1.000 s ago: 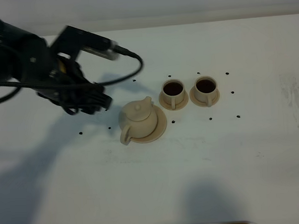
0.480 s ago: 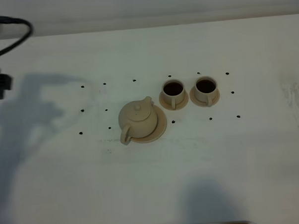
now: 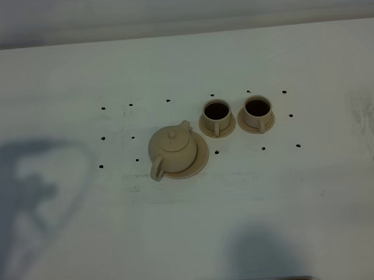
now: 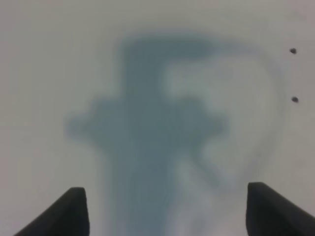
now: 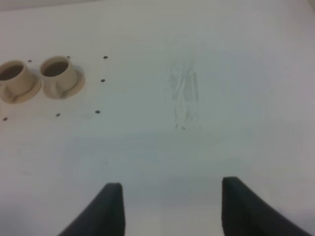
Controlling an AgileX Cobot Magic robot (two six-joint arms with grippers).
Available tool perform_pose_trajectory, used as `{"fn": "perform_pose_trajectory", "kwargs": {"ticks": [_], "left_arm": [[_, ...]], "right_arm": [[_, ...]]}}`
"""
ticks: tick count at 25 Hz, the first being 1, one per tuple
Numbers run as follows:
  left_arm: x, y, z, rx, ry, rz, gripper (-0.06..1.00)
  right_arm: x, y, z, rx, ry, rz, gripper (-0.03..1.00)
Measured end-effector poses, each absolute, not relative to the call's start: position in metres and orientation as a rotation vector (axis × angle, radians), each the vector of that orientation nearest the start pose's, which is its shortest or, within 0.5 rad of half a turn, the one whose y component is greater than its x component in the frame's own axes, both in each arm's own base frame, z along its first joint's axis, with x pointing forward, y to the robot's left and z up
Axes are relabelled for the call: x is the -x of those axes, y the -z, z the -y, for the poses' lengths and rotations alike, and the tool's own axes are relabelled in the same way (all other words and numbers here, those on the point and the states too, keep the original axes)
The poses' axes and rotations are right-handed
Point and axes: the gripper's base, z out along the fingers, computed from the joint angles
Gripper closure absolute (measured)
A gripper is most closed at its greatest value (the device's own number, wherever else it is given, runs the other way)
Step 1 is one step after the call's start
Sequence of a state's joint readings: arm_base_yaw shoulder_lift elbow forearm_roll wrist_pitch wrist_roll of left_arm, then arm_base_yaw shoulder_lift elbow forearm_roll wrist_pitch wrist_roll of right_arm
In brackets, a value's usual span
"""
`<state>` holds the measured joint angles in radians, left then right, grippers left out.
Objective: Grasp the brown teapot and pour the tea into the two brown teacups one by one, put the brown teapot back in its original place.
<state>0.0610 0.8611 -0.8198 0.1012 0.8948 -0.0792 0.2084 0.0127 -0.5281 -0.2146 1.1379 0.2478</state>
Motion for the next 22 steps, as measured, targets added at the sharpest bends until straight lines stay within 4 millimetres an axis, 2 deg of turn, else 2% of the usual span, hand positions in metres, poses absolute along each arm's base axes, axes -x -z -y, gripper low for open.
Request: {"fn": "perform_pose_trajectory", "kwargs": {"ticks": [6,10,18,22], "left_arm": [[-0.09,-0.325,-0.012,0.146,-0.104,-2.348,0.23],[-0.062,-0.318,-0.008,0.156,-0.061,-2.314,0.24],[-0.033,-0.284,-0.003,0.122,-0.024,-2.262,0.26],[-0.023,-0.275,0.001,0.057,-0.009,-2.231,0.27]], "right_arm": [[0.007,-0.281,0.019,-0.063,-0.018,-2.085,0.54],[0.007,-0.281,0.019,-0.063,-0.018,-2.085,0.54],[0.007,-0.281,0.019,-0.063,-0.018,-2.085,0.54],[0.007,-0.281,0.019,-0.063,-0.018,-2.085,0.54]]}}
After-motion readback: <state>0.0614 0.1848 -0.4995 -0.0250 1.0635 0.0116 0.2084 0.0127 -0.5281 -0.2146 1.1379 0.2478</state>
